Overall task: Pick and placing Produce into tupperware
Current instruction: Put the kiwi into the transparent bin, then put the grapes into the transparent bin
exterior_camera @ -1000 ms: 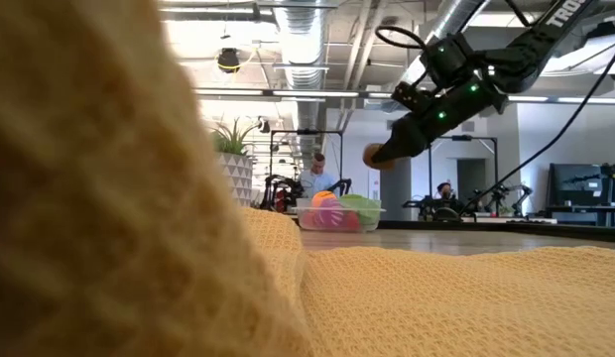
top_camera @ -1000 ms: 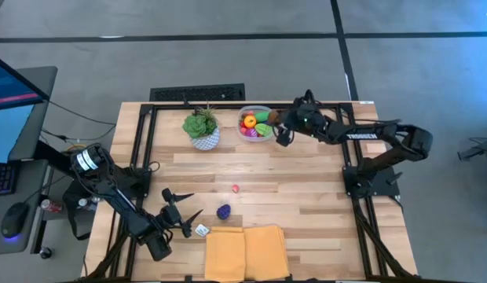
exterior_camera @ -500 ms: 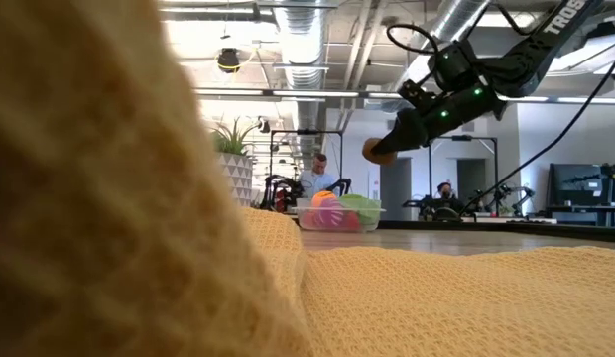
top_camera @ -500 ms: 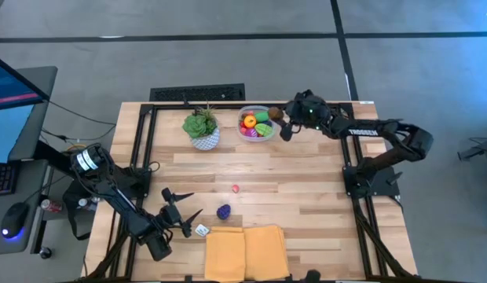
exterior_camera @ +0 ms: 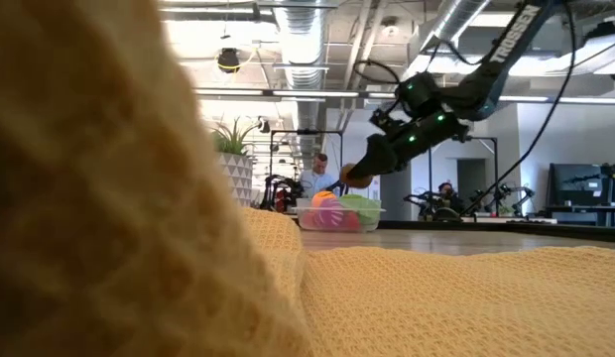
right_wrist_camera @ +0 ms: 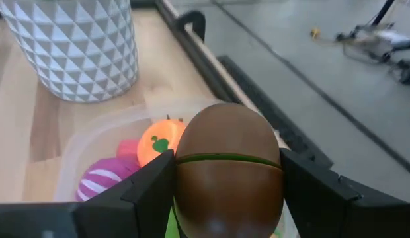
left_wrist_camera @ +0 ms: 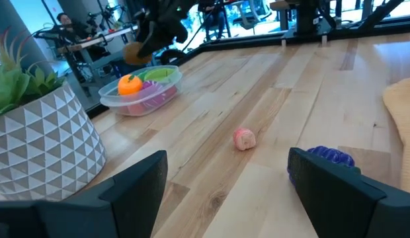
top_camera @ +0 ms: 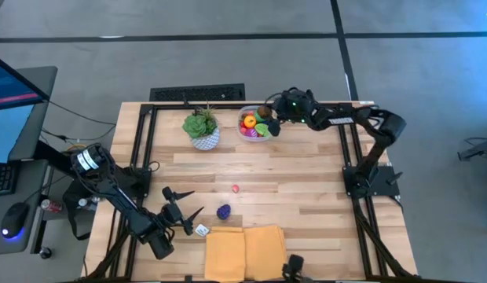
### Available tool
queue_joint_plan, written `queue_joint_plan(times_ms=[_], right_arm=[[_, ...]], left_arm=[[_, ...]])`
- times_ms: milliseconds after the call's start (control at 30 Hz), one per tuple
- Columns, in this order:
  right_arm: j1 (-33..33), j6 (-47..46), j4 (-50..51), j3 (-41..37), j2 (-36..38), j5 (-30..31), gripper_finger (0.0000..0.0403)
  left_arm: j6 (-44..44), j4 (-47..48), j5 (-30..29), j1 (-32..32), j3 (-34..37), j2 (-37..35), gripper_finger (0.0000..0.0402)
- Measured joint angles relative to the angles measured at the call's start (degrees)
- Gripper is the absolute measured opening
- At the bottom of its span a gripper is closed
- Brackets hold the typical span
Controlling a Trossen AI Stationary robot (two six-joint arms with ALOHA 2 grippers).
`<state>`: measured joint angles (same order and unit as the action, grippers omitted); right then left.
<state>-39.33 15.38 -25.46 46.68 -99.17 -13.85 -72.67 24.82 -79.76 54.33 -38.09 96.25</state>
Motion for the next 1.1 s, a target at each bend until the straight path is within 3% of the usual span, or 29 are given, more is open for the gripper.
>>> queue_joint_plan(times_ms=[267, 767, 1100], right_arm=[[-2.4, -1.9, 9.5, 7.1, -5.9, -2.6, 0.0267], [-2.8, -2.5, 12.6, 7.4, -5.6, -6.0, 0.0299], [-2.8, -3.4, 13.3, 7.4, -5.0, -6.4, 0.0357]], left_arm=[[0.1, 0.3, 1.1, 0.0, 0.0, 0.0, 0.0306], [-1.1, 1.8, 2.0, 0.0, 0.0, 0.0, 0.0306], [-1.3, 1.6, 2.0, 0.0, 0.0, 0.0, 0.0306]])
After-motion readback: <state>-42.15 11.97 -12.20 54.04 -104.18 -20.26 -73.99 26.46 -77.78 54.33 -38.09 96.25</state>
